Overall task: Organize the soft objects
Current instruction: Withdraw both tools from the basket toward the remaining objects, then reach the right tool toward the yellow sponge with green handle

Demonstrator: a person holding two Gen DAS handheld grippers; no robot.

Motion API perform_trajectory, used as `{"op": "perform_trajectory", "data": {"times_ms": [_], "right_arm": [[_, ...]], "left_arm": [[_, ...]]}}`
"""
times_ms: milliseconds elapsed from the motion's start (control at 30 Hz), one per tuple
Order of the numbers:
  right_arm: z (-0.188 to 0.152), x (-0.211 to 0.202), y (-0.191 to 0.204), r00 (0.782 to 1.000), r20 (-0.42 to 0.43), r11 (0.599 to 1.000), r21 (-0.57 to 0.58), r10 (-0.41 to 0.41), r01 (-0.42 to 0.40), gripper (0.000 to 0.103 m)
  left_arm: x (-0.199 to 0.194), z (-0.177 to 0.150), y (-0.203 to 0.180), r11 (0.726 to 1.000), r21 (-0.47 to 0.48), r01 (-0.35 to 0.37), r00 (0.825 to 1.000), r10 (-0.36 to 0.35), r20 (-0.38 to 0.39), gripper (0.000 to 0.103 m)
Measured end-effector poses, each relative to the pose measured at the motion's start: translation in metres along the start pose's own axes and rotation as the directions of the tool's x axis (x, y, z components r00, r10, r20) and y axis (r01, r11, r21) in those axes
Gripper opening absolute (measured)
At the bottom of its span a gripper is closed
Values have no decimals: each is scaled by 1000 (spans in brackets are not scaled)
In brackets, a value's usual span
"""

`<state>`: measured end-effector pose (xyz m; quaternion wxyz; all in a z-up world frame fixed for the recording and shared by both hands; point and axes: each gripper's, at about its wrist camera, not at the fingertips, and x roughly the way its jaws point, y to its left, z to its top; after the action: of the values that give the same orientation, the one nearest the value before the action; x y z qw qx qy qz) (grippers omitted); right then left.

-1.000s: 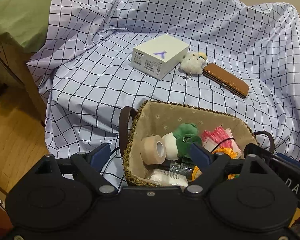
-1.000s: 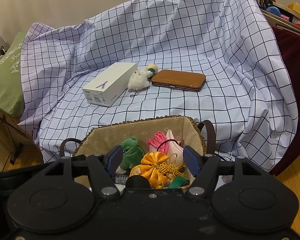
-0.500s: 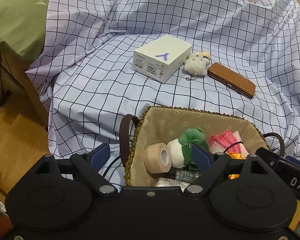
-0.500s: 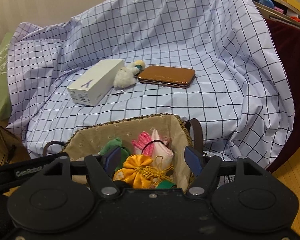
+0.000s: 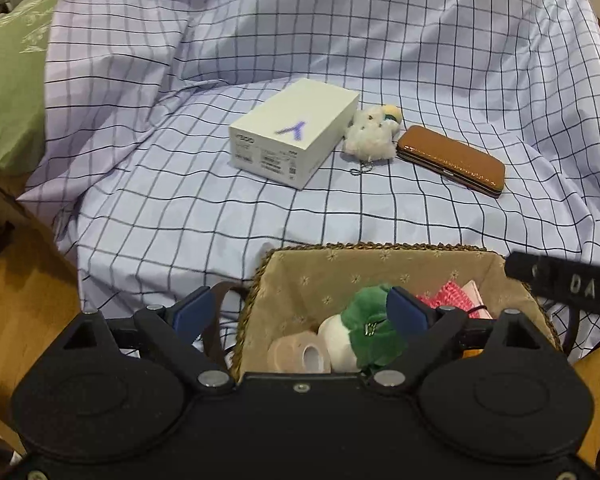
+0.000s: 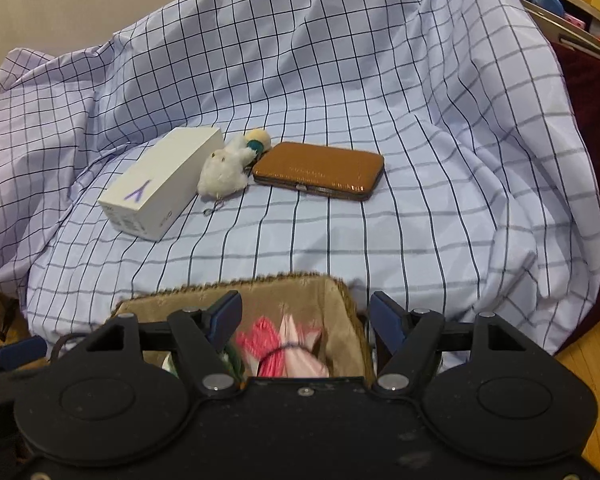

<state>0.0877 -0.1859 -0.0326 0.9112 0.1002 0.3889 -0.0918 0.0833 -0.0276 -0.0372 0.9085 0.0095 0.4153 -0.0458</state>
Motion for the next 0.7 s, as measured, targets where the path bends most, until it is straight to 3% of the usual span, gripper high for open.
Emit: {"op": "perform_trajectory", "data": {"times_ms": [567, 700], "right_arm": [[100, 89, 20, 998, 60, 995, -89, -28, 33, 71], [122, 118, 19, 998, 42, 994, -101, -40, 44, 71]], "left_arm": [[72, 68, -31, 994, 73, 79, 997, -79, 7, 89], [94, 82, -42, 991, 108, 82, 997, -82, -1, 89]]}}
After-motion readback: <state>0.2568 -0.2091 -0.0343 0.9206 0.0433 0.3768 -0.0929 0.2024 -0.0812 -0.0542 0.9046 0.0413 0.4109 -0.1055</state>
